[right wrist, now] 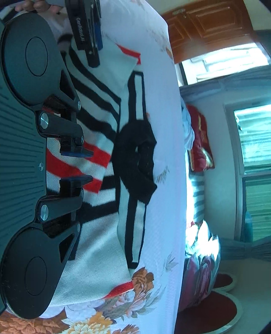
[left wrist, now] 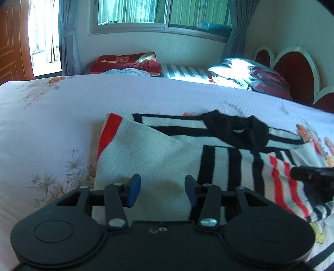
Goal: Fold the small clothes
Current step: 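Press and smooth the folded sweater sides with both tools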
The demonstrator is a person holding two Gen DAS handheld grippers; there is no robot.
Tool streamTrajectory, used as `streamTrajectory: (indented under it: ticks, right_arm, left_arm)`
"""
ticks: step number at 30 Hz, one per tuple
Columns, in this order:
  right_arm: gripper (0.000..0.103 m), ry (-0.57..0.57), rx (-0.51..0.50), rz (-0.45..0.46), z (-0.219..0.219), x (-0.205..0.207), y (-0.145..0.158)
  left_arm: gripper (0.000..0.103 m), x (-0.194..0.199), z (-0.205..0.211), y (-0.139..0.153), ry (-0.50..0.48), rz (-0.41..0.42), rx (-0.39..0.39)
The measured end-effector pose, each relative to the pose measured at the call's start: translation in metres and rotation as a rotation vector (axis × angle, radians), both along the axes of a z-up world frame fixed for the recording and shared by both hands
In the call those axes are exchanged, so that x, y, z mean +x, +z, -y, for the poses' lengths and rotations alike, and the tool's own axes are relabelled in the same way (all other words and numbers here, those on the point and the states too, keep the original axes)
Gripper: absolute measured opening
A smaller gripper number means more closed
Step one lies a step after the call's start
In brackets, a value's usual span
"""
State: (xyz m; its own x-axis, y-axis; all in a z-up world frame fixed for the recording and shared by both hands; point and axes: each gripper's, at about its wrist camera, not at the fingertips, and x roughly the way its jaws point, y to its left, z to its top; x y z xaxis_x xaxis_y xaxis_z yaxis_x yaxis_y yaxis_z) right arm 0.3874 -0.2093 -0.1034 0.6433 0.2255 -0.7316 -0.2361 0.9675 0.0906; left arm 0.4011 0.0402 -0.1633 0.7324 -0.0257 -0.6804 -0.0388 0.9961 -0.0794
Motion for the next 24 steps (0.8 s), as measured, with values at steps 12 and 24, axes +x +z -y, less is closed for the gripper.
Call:
streamTrajectory:
  ticks: [12, 24]
  right_arm:
    - [0.018, 0.026, -0.006, -0.012, -0.011, -0.026, -0.006]
    - [0.029, -0.057, -0.071, -0.03, 0.026, -0.034, -0.014]
  left_arm:
    - [0.052, -0.035, 0.019, 0.008, -0.066, 0.02, 0.025]
    - [0.056, -0.039, 0.004, -0.012, -0.047, -0.028, 0.021]
